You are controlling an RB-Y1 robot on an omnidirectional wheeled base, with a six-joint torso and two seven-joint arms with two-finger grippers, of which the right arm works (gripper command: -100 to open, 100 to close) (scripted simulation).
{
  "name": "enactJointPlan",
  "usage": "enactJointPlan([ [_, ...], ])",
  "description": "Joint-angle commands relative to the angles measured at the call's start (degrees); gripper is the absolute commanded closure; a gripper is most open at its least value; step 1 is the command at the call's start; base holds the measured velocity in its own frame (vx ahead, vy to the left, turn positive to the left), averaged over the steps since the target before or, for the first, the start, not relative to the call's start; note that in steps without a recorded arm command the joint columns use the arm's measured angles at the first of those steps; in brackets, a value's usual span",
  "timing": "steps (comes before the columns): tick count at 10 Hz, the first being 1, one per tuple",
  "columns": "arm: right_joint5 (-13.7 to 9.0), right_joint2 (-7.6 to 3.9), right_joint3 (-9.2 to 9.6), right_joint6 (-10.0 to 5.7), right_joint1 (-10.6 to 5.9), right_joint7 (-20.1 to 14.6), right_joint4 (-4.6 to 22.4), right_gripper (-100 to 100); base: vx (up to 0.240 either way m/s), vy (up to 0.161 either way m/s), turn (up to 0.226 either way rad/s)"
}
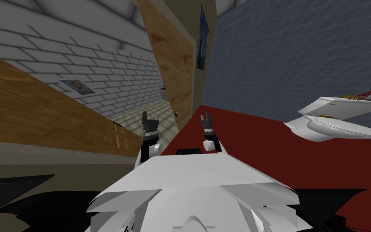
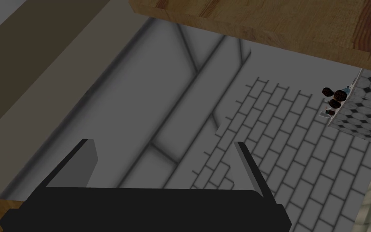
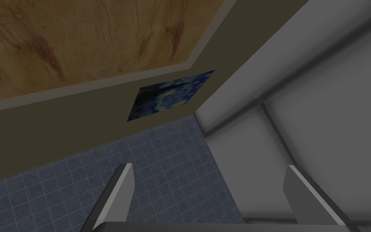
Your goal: Push the door open
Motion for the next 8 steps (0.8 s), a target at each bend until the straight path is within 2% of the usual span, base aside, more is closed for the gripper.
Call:
enactJointPlan([
  [1, 0.1, 0.07, 1.51, -0.15, -1.1, -0.03, 2.0, -100, 0.091, 0.006, -0.017],
  [8, 0.22, -0.76, 7.98, -1.99, -4.39, -0.88, 10.37, -100, 0.1, 0.003, -0.016],
])
